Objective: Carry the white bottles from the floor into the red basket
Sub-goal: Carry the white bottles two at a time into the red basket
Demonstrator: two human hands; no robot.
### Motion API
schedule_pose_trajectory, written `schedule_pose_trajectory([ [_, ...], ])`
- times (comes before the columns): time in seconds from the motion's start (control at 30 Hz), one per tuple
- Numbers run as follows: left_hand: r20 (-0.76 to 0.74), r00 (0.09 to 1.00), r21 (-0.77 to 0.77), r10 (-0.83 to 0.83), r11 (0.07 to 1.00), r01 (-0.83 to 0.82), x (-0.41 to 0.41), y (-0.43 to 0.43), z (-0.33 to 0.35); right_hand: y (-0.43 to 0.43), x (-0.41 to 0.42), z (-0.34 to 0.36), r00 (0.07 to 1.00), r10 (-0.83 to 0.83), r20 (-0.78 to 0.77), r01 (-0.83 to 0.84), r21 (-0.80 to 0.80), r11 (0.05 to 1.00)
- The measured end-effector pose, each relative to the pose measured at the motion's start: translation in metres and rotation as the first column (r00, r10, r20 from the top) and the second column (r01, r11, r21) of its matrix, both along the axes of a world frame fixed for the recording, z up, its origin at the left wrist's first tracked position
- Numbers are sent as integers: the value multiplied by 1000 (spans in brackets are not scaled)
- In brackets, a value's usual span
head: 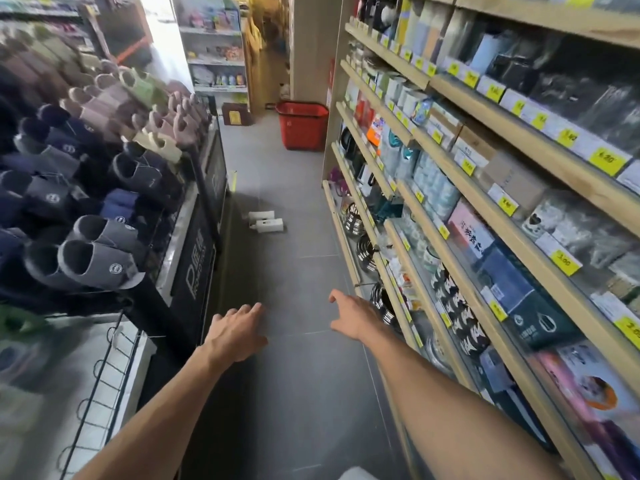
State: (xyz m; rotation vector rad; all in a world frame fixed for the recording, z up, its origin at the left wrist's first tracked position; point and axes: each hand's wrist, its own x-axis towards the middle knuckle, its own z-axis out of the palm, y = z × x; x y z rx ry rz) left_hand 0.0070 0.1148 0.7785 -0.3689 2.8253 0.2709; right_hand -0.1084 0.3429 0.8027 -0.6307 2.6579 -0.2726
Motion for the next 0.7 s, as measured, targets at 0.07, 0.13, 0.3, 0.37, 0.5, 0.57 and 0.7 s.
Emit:
schedule_pose_trajectory([
  [0.07, 13, 1000, 8, 5, 1000, -5, -9, -9, -3, -10, -11, -1, 1000, 14, 3, -14, 11, 1000],
  [0.13, 13, 1000, 11, 10, 1000, -11, -20, -20, -5, -20, -24, -3, 1000, 21, 5, -21, 21, 1000],
  [0.3, -29, 999, -14, 27, 1000, -27, -60, -47, -2, -44, -69, -7, 1000, 19, 14, -19, 19, 1000],
  [0.37, -15, 999, -17, 43, 999, -44, -77, -55, 1, -51, -88, -9, 999, 30, 19, -30, 10, 999],
  [0.5, -10, 997, -44, 70, 997, -71, -112, -68, 7, -64, -128, -7, 999, 46, 19, -46, -16, 999],
  [0.57, -21, 997, -49, 73, 996, -74, -131, -71, 12, -70, -147, -6, 998, 59, 17, -59, -23, 998],
  [0.7, -37, 996, -44, 77, 996, -79, -169, -72, 15, -83, -180, -9, 994, 105, 19, -105, -19, 994],
])
